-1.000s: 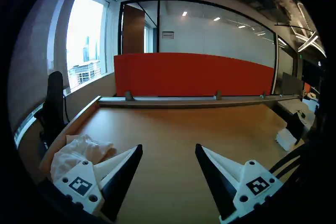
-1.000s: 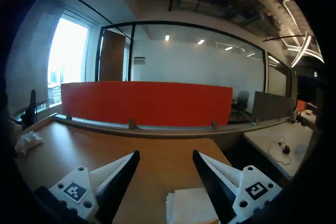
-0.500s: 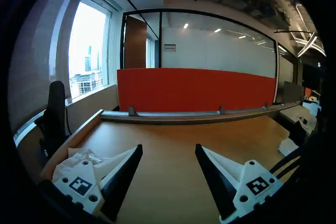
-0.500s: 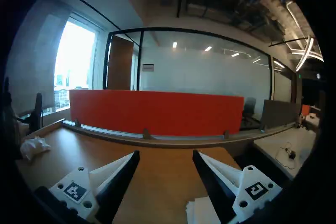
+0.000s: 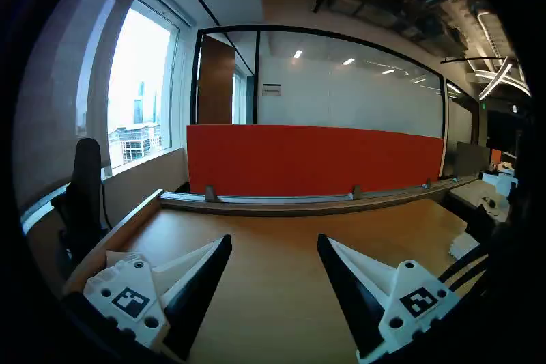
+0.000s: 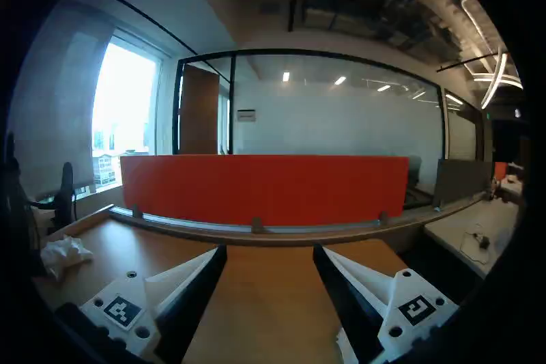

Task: Fold towel

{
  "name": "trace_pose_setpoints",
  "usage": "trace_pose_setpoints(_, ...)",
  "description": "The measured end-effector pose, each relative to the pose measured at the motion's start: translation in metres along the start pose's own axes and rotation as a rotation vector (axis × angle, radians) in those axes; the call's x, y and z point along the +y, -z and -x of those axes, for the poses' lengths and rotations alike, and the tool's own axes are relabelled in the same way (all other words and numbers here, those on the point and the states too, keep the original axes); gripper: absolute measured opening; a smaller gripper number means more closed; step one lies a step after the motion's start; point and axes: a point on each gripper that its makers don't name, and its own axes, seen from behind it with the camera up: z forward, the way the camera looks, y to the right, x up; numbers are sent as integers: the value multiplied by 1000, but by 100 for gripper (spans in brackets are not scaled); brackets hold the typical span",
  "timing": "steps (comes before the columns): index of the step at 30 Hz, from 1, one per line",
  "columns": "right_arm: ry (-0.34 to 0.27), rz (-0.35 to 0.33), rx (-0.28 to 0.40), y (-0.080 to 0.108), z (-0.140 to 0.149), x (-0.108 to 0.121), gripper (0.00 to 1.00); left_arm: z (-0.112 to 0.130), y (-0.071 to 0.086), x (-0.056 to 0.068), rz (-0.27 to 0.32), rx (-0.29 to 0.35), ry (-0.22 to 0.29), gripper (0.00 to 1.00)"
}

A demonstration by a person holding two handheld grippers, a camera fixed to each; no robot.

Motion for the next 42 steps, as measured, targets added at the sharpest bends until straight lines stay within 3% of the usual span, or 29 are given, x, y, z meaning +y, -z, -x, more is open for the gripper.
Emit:
trace_pose_setpoints(21, 4, 14, 13, 3, -19, -12, 98, -16, 4, 7, 1, 111, -1, 93)
trace_pose_setpoints(36, -33, 6, 9, 12, -25, -36, 98, -16, 9, 3, -20, 134, -72, 93)
trace_pose_setpoints(42, -35, 13, -2, 12, -29, -39, 98, -16, 8, 0, -31, 158, -74, 93)
